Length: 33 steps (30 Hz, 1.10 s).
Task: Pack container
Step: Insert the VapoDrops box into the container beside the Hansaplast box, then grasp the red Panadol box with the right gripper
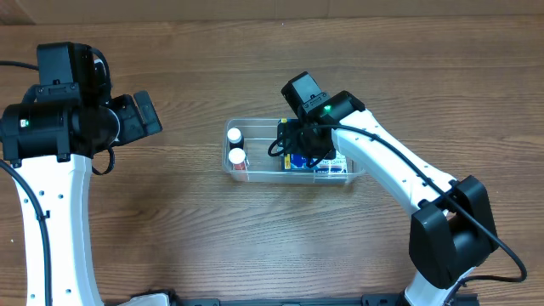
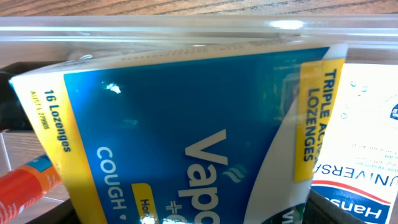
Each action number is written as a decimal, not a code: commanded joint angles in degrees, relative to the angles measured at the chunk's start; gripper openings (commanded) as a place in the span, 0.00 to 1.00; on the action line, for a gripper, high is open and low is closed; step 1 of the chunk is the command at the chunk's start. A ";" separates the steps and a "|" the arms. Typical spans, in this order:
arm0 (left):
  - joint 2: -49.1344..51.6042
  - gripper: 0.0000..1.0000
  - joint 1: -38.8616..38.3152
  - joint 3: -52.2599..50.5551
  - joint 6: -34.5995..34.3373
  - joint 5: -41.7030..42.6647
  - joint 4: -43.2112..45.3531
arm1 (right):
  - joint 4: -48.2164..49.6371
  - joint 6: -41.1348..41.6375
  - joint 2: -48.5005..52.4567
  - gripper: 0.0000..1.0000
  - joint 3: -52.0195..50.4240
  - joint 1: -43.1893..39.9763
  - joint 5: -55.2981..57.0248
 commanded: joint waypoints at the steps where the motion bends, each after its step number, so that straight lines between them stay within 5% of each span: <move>1: 0.02 1.00 0.09 1.05 1.09 -0.76 0.00 | 0.52 0.31 -0.13 0.79 -0.28 0.26 -0.26; 4: 0.02 1.00 0.09 1.05 1.09 -0.76 0.00 | 0.55 0.28 -0.13 1.00 -0.28 0.26 -0.26; 14: 0.02 1.00 0.09 1.05 1.09 -0.76 0.04 | 0.57 0.26 -0.13 1.00 -0.28 0.24 1.53; 20: 0.00 1.00 0.09 1.05 1.11 -0.76 -0.02 | -11.04 3.19 -6.14 1.00 8.81 -3.08 18.58; 26: 0.02 1.00 0.09 1.05 1.11 -0.74 -0.02 | -19.74 12.11 -19.91 1.00 10.60 -23.21 21.59; 33: 0.00 1.00 0.09 1.05 1.11 -0.74 -0.11 | -18.34 3.61 -19.26 1.00 -4.96 -41.97 13.68</move>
